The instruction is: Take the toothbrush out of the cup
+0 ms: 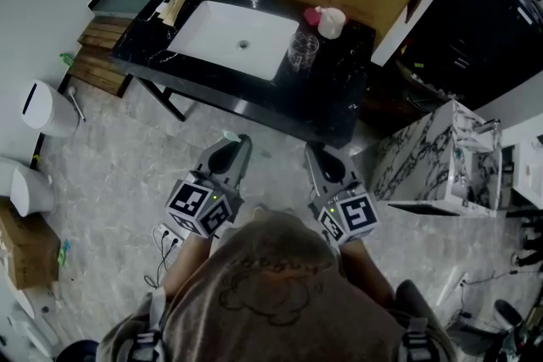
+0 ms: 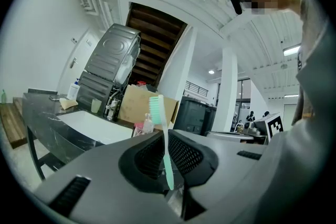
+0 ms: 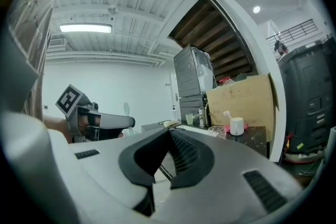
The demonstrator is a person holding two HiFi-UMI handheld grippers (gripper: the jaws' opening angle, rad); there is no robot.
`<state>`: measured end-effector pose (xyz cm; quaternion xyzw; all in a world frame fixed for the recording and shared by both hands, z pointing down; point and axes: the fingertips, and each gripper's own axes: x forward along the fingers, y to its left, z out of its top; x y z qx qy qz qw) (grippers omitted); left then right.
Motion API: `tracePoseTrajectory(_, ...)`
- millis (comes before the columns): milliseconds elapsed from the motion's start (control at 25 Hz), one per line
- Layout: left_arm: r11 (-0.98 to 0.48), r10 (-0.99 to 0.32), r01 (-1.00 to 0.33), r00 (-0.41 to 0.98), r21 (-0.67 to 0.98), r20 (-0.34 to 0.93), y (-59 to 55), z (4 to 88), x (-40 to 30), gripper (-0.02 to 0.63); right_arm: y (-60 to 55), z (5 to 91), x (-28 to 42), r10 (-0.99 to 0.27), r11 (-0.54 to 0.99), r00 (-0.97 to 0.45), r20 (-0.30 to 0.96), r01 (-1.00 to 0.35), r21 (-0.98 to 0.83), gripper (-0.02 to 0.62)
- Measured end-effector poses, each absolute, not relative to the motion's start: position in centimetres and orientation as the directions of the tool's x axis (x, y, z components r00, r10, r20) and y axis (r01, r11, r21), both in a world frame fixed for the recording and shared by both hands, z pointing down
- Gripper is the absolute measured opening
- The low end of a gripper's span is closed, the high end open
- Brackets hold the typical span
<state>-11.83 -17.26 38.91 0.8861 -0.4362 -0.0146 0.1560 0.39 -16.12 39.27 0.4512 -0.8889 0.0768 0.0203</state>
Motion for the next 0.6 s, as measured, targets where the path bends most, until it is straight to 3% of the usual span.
tracePoseTrajectory(600, -0.574, -0.770, -0.764, 0.626, 0.294, 0.125, -17.0, 39.5, -10.8, 0.025, -15.6, 40.0, 1.3, -0.799, 0.576, -0.589, 0.121, -0.808, -0.129, 0.005)
